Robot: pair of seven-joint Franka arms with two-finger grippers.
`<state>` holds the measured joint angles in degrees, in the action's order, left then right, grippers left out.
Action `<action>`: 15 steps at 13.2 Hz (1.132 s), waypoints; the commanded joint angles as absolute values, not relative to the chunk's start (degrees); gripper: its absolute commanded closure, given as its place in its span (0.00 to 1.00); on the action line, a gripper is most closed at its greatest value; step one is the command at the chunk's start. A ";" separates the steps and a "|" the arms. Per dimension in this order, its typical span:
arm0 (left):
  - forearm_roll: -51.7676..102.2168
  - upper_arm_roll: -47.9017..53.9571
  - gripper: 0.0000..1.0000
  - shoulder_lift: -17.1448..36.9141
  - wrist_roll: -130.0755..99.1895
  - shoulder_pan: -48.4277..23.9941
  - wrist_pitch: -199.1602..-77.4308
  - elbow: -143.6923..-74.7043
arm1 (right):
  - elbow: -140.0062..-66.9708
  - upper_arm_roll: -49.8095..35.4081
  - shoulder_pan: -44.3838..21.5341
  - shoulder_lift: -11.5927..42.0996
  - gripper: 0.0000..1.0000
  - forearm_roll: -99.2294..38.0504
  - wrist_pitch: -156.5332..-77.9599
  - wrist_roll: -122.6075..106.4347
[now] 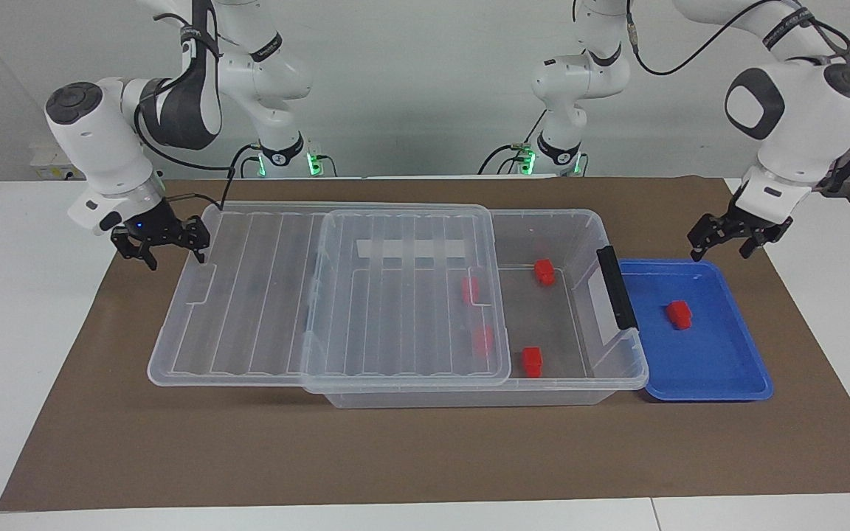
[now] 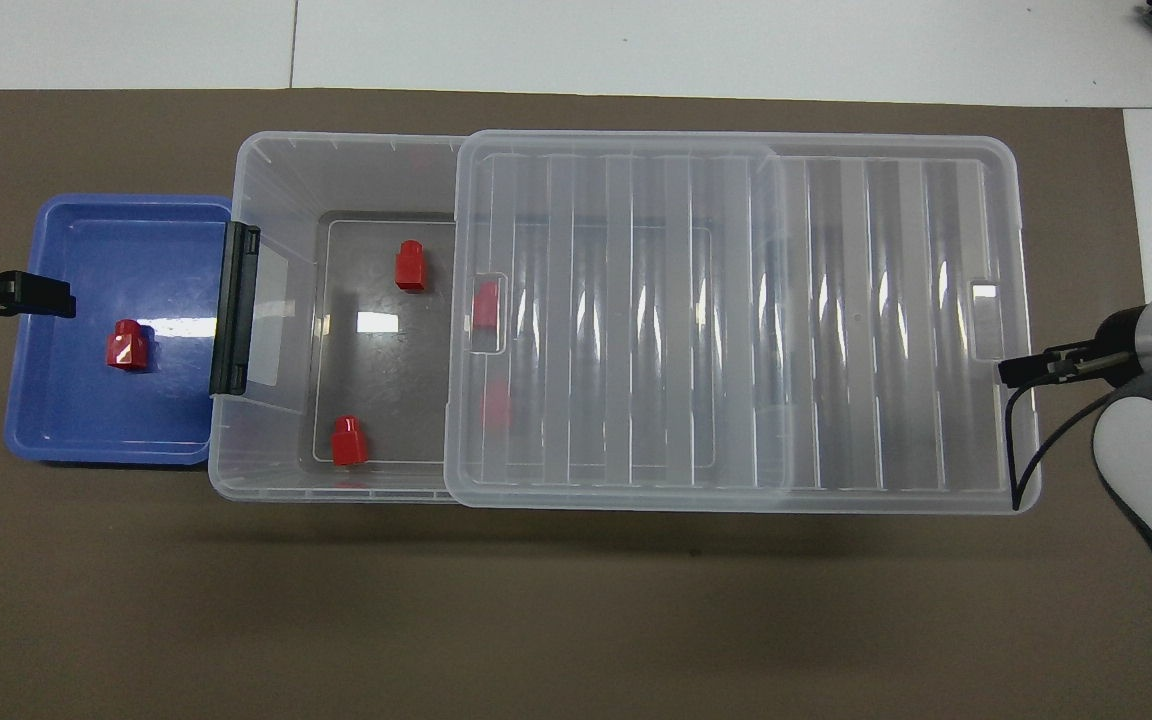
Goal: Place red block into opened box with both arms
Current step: 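Grasp the red block in the blue tray with the left gripper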
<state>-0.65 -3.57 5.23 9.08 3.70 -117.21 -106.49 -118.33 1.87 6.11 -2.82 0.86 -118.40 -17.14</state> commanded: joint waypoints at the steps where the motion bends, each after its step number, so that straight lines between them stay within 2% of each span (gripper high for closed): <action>1: -1.41 -3.08 0.00 5.27 13.94 5.53 -130.21 -116.86 | -119.00 1.49 7.29 -3.08 0.09 1.41 -119.71 -18.63; 7: -1.32 -3.08 0.00 12.91 15.29 6.50 -135.35 -117.95 | -118.92 1.58 8.09 -3.08 0.07 1.49 -119.79 -18.63; 9: -1.32 -3.08 0.00 14.06 15.21 6.24 -135.61 -118.21 | -117.17 1.49 7.91 -2.55 0.02 1.49 -118.57 -18.11; 12: -1.32 -3.08 0.00 14.59 14.85 6.07 -139.11 -120.40 | -114.70 1.32 7.12 -3.07 0.01 1.49 -115.76 -14.79; 13: -1.32 -3.08 0.03 14.59 14.51 5.80 -139.48 -120.76 | -114.52 1.06 6.95 -3.60 0.00 1.49 -114.45 -11.72; 14: -1.32 -3.08 0.16 14.68 13.89 5.71 -139.48 -120.67 | -114.43 -0.51 6.60 -4.91 0.00 1.49 -113.48 -7.86; 15: -1.32 -3.08 0.37 14.68 13.54 5.71 -139.48 -120.67 | -114.26 -1.48 6.33 -5.79 0.00 1.49 -112.07 -4.26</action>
<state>-0.67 -3.21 15.15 14.44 5.61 -137.73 -119.49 -114.58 0.63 6.67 -3.53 0.93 -114.80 -10.42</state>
